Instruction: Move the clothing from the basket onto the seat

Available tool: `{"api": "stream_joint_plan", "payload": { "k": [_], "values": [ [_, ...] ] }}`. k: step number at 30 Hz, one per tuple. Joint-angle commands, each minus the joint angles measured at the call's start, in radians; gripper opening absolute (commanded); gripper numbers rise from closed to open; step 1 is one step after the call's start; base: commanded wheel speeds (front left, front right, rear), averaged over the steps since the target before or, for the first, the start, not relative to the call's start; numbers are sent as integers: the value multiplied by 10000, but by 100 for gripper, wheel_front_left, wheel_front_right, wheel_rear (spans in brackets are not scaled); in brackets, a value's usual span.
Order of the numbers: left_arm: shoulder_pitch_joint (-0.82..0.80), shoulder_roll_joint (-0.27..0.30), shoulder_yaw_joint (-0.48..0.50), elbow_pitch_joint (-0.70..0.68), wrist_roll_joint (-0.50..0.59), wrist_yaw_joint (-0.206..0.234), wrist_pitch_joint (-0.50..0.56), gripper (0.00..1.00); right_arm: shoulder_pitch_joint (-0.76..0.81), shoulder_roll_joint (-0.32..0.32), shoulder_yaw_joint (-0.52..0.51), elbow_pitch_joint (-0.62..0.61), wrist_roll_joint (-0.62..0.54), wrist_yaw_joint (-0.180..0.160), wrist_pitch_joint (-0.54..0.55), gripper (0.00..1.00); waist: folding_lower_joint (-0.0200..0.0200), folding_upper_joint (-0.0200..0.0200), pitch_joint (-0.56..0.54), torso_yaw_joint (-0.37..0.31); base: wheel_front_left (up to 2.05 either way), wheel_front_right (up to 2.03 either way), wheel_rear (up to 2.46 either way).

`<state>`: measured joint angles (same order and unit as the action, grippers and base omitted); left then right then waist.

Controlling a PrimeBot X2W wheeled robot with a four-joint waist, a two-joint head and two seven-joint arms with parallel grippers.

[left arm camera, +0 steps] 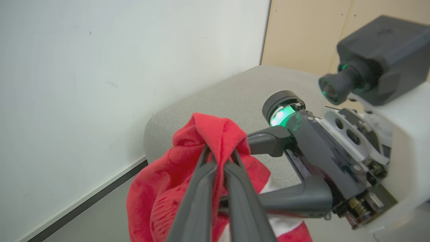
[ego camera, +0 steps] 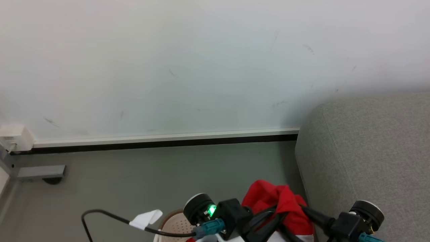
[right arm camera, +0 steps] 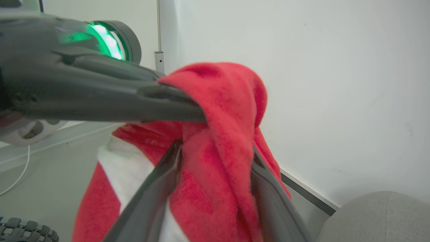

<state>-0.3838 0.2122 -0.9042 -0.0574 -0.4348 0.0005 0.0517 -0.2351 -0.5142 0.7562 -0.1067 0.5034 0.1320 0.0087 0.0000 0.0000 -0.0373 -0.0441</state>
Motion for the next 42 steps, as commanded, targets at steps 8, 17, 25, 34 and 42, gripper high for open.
{"api": "stream_joint_plan", "payload": {
  "k": [8, 17, 25, 34, 42],
  "values": [
    [163, 108, 114, -59, -97, 184, -162, 56, 118, -162, -180, -78, 458, -26, -141, 0, 0, 0, 72, -78, 0, 0, 0],
    [209, 165, 345, 397, -66, 446, -546, 100, 593, -170, -1537, -203, 609, -25, -651, 0, 0, 0, 342, -868, 0, 0, 0],
    [47, -66, 325, 910, 18, 474, -994, 100, 1040, -188, -2575, -414, 460, -25, -844, 0, 0, 0, 700, -2087, 0, 0, 0],
    [-227, -246, 136, 1455, 85, 308, -1170, 100, 1444, 12, -3482, -587, 278, -25, -1121, 0, 0, 0, 1196, -3377, 0, 0, 0],
    [-605, -170, 42, 1495, 250, 215, -1031, 100, 1651, 217, -4284, -741, 180, -25, -1548, 0, 0, 0, 1904, -3372, 0, 0, 0]
  ]
}}
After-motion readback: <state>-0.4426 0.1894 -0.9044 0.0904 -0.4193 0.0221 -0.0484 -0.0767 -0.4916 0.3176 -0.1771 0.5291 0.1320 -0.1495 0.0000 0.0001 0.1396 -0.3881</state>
